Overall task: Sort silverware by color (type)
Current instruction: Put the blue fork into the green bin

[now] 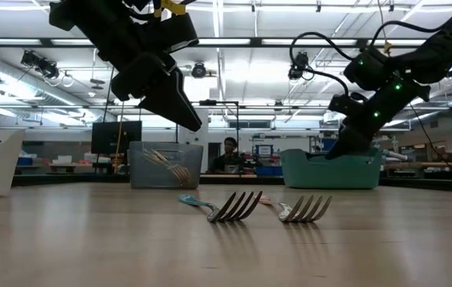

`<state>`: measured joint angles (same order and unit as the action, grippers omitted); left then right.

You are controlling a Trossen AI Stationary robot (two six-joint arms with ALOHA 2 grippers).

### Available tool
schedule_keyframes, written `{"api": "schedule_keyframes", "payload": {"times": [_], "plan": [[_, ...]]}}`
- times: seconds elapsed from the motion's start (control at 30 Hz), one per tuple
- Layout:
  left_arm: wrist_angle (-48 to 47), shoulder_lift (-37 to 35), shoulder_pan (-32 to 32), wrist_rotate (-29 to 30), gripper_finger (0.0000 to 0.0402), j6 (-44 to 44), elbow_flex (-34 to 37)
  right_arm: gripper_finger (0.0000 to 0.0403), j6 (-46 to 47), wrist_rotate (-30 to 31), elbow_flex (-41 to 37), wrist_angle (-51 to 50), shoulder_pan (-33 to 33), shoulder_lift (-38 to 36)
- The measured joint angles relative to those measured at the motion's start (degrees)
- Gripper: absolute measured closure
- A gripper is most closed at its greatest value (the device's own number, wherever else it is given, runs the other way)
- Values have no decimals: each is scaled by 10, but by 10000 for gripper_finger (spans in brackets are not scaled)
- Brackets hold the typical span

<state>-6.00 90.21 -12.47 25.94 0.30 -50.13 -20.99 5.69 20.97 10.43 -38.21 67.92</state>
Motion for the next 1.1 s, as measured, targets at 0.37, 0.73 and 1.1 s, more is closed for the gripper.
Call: {"api": "schedule_keyframes", "payload": {"times": [0.37,0.73,1.1], "plan": [[0,0,0,-1,253,-1,0,328,13,-9,0,-21,-3,0],[0,0,-3,-76,253,19,0,280,35,1,0,-23,0,0],[1,0,-13,-128,253,19,0,280,74,2,30,-45,21,0]]}}
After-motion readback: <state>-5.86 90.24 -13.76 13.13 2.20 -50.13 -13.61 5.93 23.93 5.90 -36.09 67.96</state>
